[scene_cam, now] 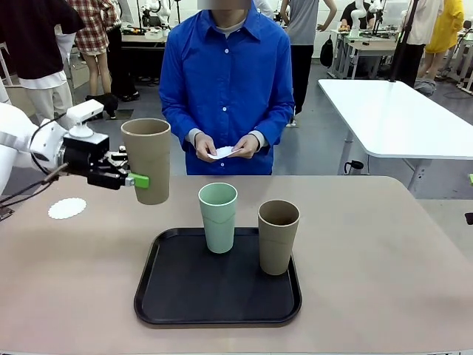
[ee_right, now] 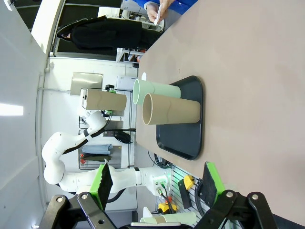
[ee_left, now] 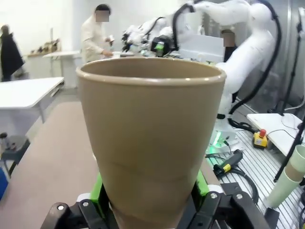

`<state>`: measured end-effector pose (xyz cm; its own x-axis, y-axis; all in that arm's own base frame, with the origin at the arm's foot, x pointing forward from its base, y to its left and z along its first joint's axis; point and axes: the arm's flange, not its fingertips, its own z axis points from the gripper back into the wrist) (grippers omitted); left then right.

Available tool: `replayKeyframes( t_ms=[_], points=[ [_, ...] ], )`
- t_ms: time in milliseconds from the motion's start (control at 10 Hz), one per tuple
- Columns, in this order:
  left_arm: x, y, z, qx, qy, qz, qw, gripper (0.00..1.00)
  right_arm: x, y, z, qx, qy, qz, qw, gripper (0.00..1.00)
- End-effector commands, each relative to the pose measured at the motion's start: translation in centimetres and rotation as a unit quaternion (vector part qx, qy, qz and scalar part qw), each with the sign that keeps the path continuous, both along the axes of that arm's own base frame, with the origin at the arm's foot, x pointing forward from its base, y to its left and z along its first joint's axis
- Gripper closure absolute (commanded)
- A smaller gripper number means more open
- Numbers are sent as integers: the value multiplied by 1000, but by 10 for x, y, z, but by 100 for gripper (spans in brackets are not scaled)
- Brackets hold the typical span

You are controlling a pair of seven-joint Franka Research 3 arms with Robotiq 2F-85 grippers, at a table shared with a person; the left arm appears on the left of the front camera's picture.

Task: Place coasters on the table and set cups on them.
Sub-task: Pick up one Reusable plastic cup and place it on a coaster set by the human.

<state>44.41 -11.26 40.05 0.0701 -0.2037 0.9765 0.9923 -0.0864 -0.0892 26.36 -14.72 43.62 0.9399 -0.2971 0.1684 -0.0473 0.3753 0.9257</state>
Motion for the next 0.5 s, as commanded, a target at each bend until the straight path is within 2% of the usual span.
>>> replayKeyframes(
  t_ms=[0, 100, 200, 300, 400],
  points=[
    [-5, -11, 4, 45, 24, 26, 998, 74, 1, 1, 1, 4, -1, 1, 1000, 0],
    [0, 0, 0, 0, 0, 0, 1000, 74, 1, 1, 1, 4, -1, 1, 1000, 0],
    [1, -1, 7, 20, 8, 18, 1000, 16, 1, 1, 1, 4, -1, 1, 1000, 0],
    [16, 32, -1, 2, 10, 7, 1000, 16, 1, 1, 1, 4, -1, 1, 1000, 0],
    [27, 68, -5, -26, 10, 28, 999, 16, 1, 1, 1, 4, -1, 1, 1000, 0]
  ],
)
